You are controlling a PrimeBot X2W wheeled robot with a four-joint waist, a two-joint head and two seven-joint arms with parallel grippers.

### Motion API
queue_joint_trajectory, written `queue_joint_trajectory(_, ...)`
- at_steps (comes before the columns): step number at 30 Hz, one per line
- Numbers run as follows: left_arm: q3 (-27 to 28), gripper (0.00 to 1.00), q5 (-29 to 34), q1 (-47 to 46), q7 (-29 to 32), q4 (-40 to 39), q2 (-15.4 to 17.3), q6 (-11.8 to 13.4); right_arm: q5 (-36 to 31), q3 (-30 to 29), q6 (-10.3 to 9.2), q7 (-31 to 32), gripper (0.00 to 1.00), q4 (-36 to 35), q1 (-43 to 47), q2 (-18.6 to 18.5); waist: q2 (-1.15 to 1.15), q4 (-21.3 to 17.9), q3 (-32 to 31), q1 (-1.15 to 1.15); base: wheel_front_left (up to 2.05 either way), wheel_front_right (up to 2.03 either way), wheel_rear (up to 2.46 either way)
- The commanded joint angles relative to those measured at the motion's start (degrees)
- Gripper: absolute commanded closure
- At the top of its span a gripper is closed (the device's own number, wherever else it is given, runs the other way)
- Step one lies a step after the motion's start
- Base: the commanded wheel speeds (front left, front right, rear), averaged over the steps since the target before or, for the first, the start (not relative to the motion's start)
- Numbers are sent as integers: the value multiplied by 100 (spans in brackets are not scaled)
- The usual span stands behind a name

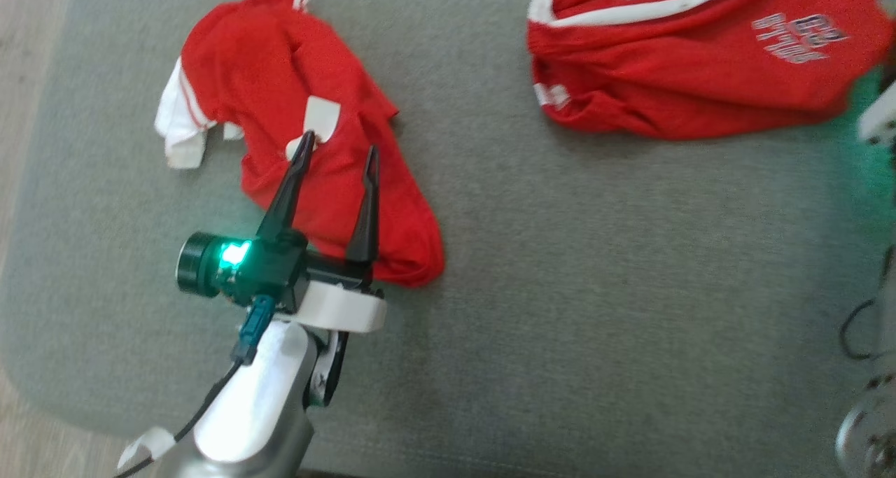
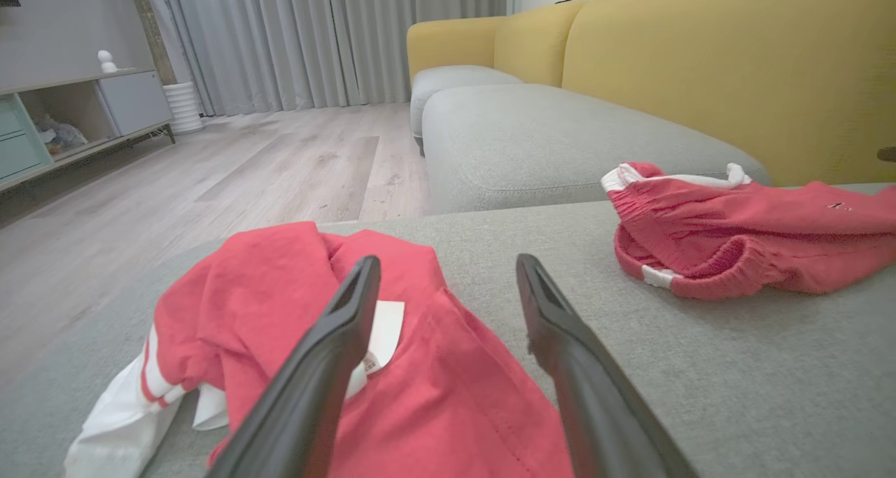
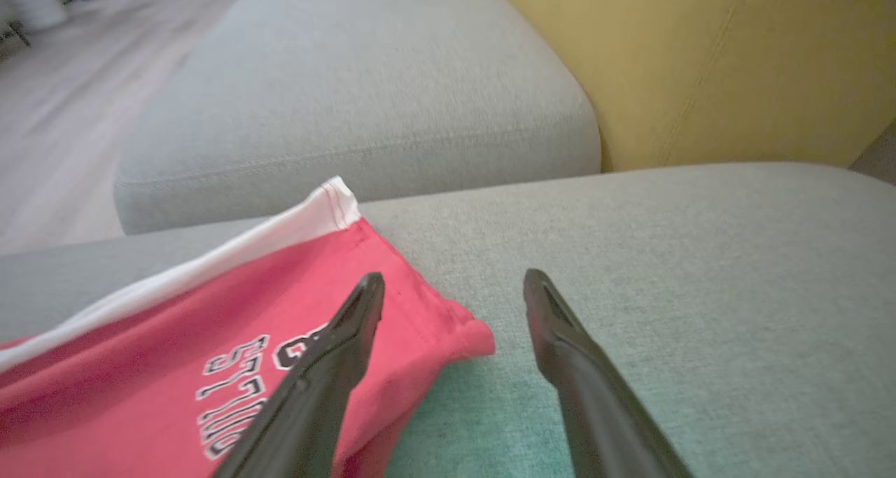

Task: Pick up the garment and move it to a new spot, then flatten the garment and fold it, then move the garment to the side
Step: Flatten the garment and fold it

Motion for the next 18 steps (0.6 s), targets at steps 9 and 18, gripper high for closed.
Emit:
queue_joint_trajectory(9,624,0,-27,-240,-29,-141,-177,-220,-1051,-458,37,206,0,972,-827,-377,0,390,491,-2,0,0,0)
queue_joint_trajectory(18,916,0,151,-246,-29,-165,-246,-355,-1444,-675,37,187,100,1643,-1080,-383,0,364,573,-2,0,0,0)
